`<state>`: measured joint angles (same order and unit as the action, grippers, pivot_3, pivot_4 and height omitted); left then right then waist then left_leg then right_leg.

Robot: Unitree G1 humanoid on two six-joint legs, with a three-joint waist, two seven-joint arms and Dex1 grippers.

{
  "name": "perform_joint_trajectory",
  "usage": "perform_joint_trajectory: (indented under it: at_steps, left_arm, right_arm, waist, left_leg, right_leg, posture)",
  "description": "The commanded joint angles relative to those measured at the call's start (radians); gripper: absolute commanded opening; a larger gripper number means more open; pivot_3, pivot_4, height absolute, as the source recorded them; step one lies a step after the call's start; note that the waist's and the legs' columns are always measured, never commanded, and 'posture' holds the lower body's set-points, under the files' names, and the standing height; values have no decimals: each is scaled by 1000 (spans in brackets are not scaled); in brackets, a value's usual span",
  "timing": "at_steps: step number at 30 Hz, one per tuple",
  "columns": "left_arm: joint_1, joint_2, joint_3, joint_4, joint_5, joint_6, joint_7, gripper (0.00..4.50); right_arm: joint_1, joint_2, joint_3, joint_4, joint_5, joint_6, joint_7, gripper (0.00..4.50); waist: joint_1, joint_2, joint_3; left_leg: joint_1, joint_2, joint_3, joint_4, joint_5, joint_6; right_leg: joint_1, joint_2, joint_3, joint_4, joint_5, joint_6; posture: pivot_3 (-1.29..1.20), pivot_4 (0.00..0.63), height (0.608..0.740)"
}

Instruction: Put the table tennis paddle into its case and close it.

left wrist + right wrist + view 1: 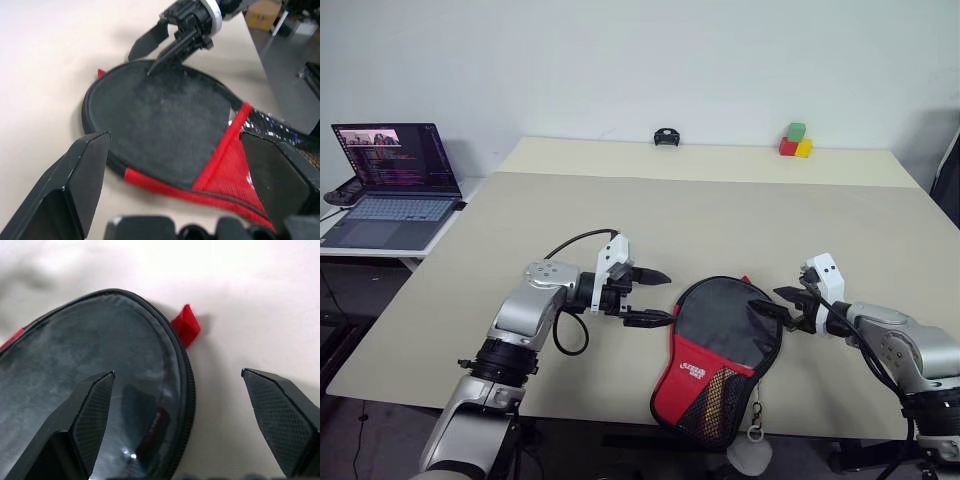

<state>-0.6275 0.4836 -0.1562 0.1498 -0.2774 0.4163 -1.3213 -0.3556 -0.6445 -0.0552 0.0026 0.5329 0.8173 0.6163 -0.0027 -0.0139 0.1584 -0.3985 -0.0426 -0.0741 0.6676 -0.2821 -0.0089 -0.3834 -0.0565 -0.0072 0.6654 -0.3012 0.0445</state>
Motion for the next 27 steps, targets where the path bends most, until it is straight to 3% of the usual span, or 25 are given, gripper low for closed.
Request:
perform_joint_trajectory:
  at_steps: [1, 12, 27]
  left_arm:
    - [14, 7, 1, -67, -28, 11, 15, 4500]
    - [36, 11, -5, -98, -31, 15, 42, 4500]
    - [84, 12, -20, -151, -32, 23, 82, 4500]
  right_arm:
    - [-21, 9, -7, -2, -7, -18, 32, 3917]
    - [-52, -11, 24, 6, -48, -1, 113, 173]
    - [-381, 25, 172, 307, -232, -181, 256, 39]
  waist:
    - [-1, 0, 0]
    - [-2, 0, 0]
    - [-25, 1, 1]
  left_leg:
    - [0, 0, 0, 0, 0, 0]
    - [0, 0, 0, 0, 0, 0]
    - [0, 0, 3, 10, -1, 1]
  right_leg:
    - [0, 0, 0, 0, 0, 0]
    - [0, 0, 0, 1, 0, 0]
    - [-3, 0, 2, 14, 0, 0]
  posture:
    - [0, 150, 740]
    - [0, 150, 740]
    - [0, 150, 740]
